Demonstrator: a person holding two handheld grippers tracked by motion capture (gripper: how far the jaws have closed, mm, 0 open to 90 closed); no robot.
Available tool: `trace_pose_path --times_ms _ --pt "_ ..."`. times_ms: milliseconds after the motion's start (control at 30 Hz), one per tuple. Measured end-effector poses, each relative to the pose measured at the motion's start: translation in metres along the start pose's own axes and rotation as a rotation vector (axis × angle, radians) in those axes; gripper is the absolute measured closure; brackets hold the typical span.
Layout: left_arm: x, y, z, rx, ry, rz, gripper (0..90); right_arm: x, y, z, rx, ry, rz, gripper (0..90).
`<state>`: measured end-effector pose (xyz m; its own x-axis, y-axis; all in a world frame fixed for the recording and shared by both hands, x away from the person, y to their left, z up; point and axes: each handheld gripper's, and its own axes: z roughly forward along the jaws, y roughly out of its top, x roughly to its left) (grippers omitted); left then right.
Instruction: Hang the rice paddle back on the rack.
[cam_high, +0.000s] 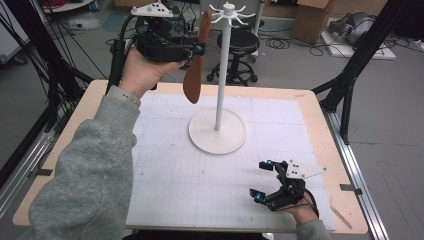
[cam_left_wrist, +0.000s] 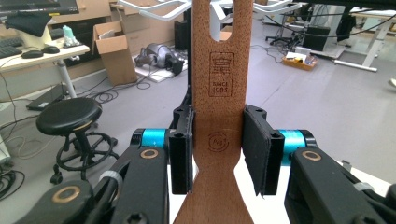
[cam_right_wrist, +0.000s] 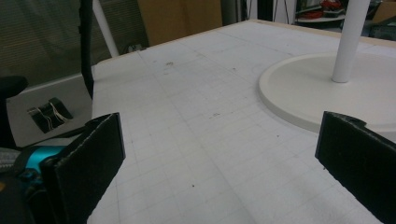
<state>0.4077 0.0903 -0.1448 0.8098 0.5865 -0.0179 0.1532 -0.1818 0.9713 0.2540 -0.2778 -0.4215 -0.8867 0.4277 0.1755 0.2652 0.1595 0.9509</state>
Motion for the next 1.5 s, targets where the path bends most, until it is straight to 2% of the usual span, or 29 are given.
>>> trace_pose_path --times_ms 133,300,1500 --pt "-0.003 0.001 0.000 -0.026 -0.003 -0.010 65.2 0.001 0.000 0.000 0.007 0.002 -0.006 0.0" --pt "-0.004 0.001 0.000 -0.011 0.008 0.000 65.2 0.000 -0.001 -0.001 0.000 -0.002 -0.009 0.0" --pt "-0.005 -0.006 0.018 0.026 0.032 -0.020 65.2 0.002 -0.001 -0.002 0.005 0.000 -0.005 0.0"
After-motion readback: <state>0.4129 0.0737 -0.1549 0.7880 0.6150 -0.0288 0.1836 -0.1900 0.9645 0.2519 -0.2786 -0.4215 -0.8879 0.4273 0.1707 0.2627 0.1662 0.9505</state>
